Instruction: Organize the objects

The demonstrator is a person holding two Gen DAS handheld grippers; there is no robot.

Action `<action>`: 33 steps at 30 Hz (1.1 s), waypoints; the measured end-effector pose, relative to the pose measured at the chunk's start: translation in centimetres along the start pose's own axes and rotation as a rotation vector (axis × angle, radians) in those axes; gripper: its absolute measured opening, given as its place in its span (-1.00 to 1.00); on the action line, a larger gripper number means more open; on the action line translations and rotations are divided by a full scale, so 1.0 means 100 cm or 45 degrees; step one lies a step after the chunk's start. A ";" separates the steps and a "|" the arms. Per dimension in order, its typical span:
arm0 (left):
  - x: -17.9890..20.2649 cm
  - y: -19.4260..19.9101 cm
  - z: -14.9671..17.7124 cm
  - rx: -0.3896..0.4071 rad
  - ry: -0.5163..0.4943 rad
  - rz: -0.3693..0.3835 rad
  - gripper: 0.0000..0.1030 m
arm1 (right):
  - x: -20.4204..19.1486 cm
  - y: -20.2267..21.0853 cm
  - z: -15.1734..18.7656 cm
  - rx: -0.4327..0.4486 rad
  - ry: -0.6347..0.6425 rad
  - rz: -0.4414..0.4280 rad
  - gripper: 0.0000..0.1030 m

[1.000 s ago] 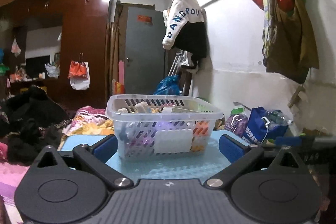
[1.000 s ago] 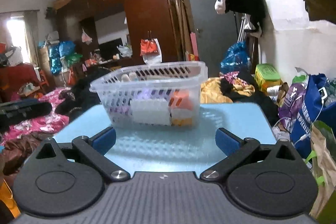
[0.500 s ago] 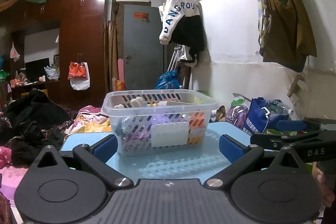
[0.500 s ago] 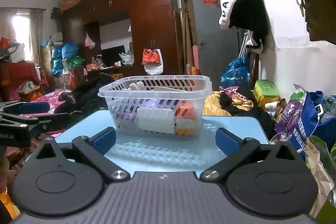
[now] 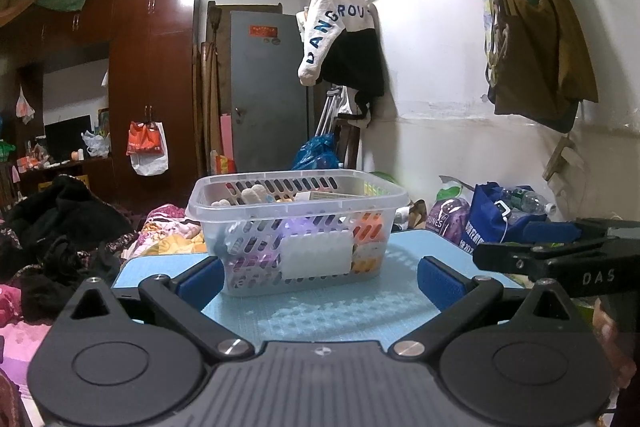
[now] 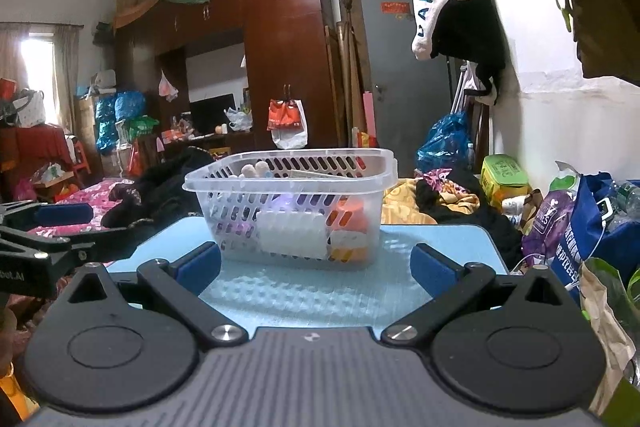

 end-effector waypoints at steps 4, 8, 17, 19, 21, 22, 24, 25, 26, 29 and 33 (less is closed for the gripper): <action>0.001 -0.003 0.002 -0.012 -0.006 0.001 1.00 | 0.001 0.000 0.000 0.006 -0.007 0.002 1.00; 0.003 -0.004 0.003 -0.019 -0.007 0.003 1.00 | 0.001 0.002 0.000 0.016 -0.011 0.002 1.00; 0.003 -0.006 0.006 -0.030 -0.002 0.004 1.00 | -0.001 0.007 -0.002 0.047 -0.005 0.004 1.00; 0.003 -0.006 0.006 -0.030 -0.001 0.003 1.00 | -0.002 0.007 -0.002 0.046 -0.007 0.004 1.00; 0.003 -0.006 0.006 -0.029 0.001 0.004 1.00 | -0.002 0.007 -0.002 0.046 -0.009 0.004 1.00; 0.003 -0.006 0.006 -0.029 0.002 0.004 1.00 | -0.002 0.007 -0.002 0.045 -0.009 0.005 1.00; 0.003 -0.006 0.006 -0.029 0.002 0.004 1.00 | -0.002 0.007 -0.001 0.045 -0.009 0.009 1.00; 0.003 -0.006 0.006 -0.030 0.002 0.004 1.00 | -0.001 0.007 -0.001 0.044 -0.010 0.009 1.00; 0.003 -0.006 0.006 -0.030 0.003 0.003 1.00 | -0.002 0.007 -0.001 0.042 -0.010 0.009 1.00; 0.003 -0.006 0.006 -0.030 0.003 0.003 1.00 | -0.001 0.007 -0.001 0.042 -0.008 0.010 1.00; 0.002 -0.007 0.006 -0.030 0.013 0.002 1.00 | -0.001 0.006 -0.001 0.042 -0.008 0.011 1.00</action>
Point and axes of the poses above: each gripper's, at about its wrist camera, not at the fingertips, and y roughly against the way its jaws point, x to its right, z to its underside, the point moved 8 cm from there along -y, roughly the way its jaws point, and after that the axes turned 5 degrees about -z, right-handed, at the moved point
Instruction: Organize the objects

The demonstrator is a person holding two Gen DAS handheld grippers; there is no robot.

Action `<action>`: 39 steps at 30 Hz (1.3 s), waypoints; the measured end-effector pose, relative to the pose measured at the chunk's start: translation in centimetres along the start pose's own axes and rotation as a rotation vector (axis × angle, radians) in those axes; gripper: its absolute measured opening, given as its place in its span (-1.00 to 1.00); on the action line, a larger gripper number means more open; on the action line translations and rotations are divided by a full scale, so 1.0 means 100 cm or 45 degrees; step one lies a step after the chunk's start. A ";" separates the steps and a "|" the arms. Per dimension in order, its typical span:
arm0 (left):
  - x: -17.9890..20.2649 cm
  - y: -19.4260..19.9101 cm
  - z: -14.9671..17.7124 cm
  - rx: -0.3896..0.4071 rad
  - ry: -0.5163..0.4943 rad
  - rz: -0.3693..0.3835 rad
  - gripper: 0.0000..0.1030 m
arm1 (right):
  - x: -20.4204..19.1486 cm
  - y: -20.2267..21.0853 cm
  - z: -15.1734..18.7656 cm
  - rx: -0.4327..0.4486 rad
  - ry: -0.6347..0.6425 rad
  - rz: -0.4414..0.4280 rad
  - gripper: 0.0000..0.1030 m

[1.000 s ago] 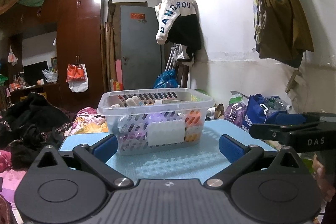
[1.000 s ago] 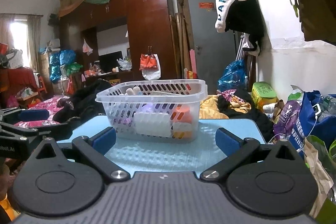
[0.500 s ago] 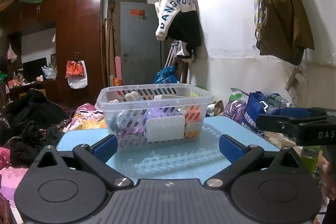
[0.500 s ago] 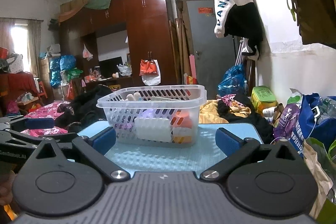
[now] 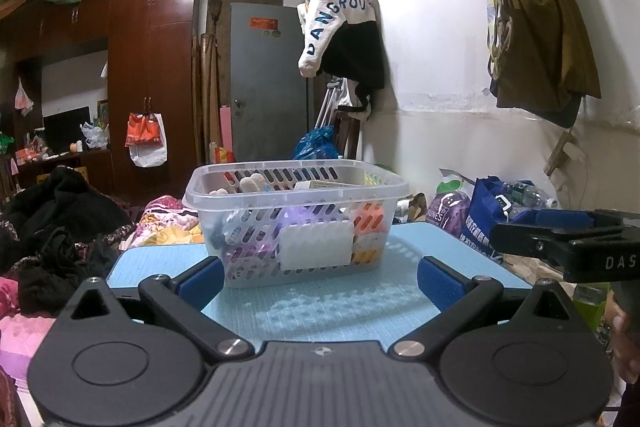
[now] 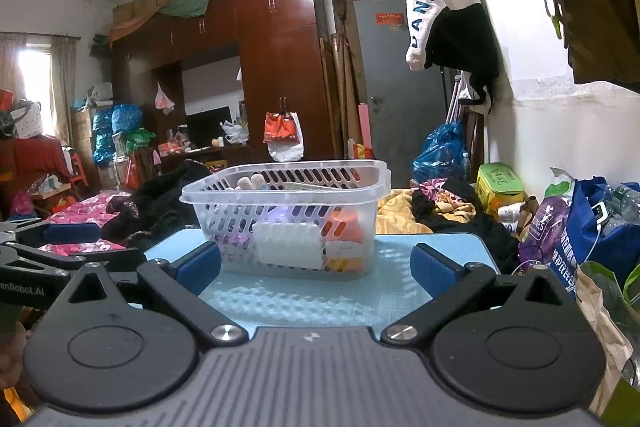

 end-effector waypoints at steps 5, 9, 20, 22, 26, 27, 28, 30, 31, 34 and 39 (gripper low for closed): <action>0.000 -0.001 0.000 0.000 0.004 -0.001 1.00 | 0.000 0.000 0.001 -0.003 0.001 0.002 1.00; 0.000 -0.001 0.000 0.000 0.005 -0.001 1.00 | 0.000 0.000 0.001 -0.003 0.000 0.003 1.00; 0.000 -0.001 0.000 0.001 0.005 0.003 1.00 | 0.001 0.000 0.001 -0.006 0.000 0.002 1.00; 0.000 -0.001 0.000 0.001 0.005 0.003 1.00 | 0.001 0.000 0.001 -0.007 0.001 0.002 1.00; 0.000 -0.001 0.000 0.001 0.004 0.003 1.00 | 0.001 -0.001 0.002 -0.009 0.004 0.003 1.00; 0.000 -0.001 0.000 0.001 0.003 0.002 1.00 | 0.001 -0.002 0.002 -0.010 0.006 0.004 1.00; 0.000 -0.001 0.000 0.000 0.002 0.002 1.00 | 0.001 -0.002 0.002 -0.011 0.007 0.005 1.00; 0.001 -0.002 0.000 0.001 0.000 0.004 1.00 | 0.002 -0.003 0.003 -0.013 0.007 0.005 1.00; 0.002 -0.002 0.000 0.000 -0.002 0.006 1.00 | 0.002 -0.003 0.003 -0.013 0.007 0.005 1.00; 0.003 -0.002 0.001 0.002 -0.007 0.013 1.00 | 0.002 -0.004 0.004 -0.017 0.007 0.007 1.00; 0.003 0.000 0.000 0.015 -0.005 0.012 1.00 | 0.002 -0.005 0.005 -0.018 0.007 0.006 1.00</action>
Point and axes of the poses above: each gripper's, at about its wrist camera, not at the fingertips, and y roughly against the way its jaws point, x to its right, z to its underside, the point moved 8 cm from there along -y, roughly the way its jaws point, and after that the axes turned 5 degrees about -z, right-handed, at the moved point
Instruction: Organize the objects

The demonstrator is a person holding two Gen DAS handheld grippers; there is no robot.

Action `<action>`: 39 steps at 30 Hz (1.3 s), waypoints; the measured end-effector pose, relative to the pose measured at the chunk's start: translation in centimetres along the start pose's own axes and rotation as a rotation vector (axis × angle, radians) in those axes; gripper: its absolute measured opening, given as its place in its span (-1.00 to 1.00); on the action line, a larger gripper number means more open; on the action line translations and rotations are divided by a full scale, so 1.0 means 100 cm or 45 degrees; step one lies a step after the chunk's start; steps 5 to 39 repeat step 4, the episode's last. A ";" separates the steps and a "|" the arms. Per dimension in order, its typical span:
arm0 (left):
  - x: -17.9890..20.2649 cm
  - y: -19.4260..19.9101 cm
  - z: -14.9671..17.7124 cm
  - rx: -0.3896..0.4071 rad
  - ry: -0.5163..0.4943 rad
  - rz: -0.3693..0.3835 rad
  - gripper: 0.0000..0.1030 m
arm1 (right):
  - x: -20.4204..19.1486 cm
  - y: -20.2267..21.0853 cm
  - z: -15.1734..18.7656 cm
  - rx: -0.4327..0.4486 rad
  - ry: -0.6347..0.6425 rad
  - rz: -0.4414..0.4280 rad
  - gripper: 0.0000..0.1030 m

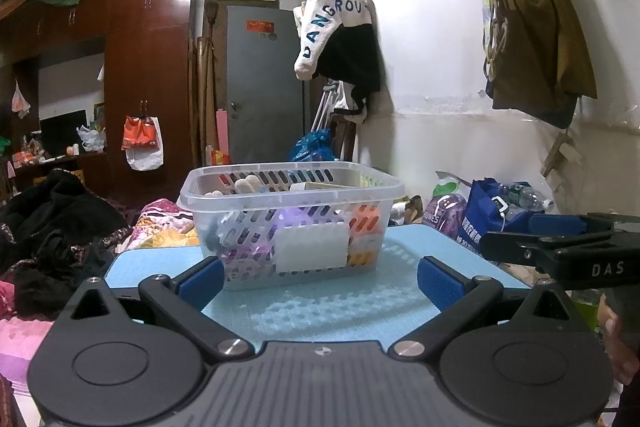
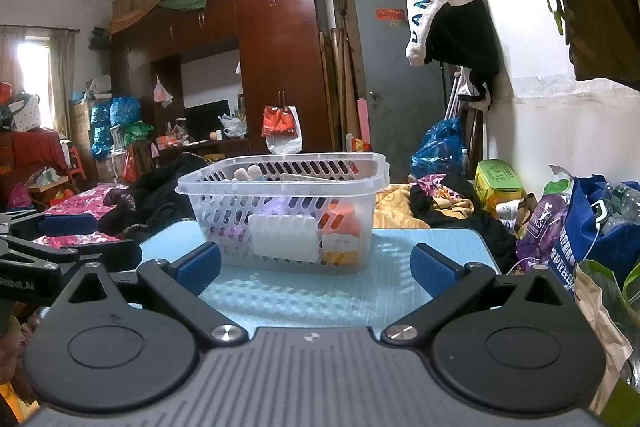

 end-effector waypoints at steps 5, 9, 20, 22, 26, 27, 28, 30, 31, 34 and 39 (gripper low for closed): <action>0.000 -0.001 0.000 0.004 -0.002 -0.002 1.00 | 0.000 0.000 0.001 -0.003 0.002 0.001 1.00; 0.000 -0.001 0.000 0.004 -0.002 -0.002 1.00 | 0.000 0.000 0.001 -0.003 0.002 0.001 1.00; 0.000 -0.001 0.000 0.004 -0.002 -0.002 1.00 | 0.000 0.000 0.001 -0.003 0.002 0.001 1.00; 0.000 -0.001 0.000 0.004 -0.002 -0.002 1.00 | 0.000 0.000 0.001 -0.003 0.002 0.001 1.00; 0.000 -0.001 0.000 0.004 -0.002 -0.002 1.00 | 0.000 0.000 0.001 -0.003 0.002 0.001 1.00; 0.000 -0.001 0.000 0.004 -0.002 -0.002 1.00 | 0.000 0.000 0.001 -0.003 0.002 0.001 1.00; 0.000 -0.001 0.000 0.004 -0.002 -0.002 1.00 | 0.000 0.000 0.001 -0.003 0.002 0.001 1.00; 0.000 -0.001 0.000 0.004 -0.002 -0.002 1.00 | 0.000 0.000 0.001 -0.003 0.002 0.001 1.00; 0.000 -0.001 0.000 0.004 -0.002 -0.002 1.00 | 0.000 0.000 0.001 -0.003 0.002 0.001 1.00; 0.000 -0.001 0.000 0.004 -0.002 -0.002 1.00 | 0.000 0.000 0.001 -0.003 0.002 0.001 1.00; 0.000 -0.001 0.000 0.004 -0.002 -0.002 1.00 | 0.000 0.000 0.001 -0.003 0.002 0.001 1.00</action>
Point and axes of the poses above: each gripper's, at about its wrist camera, not at the fingertips, and y roughly against the way its jaws point, x to its right, z to its underside, the point moved 8 cm from there along -y, roughly the way its jaws point, and after that the axes turned 5 degrees about -z, right-handed, at the moved point
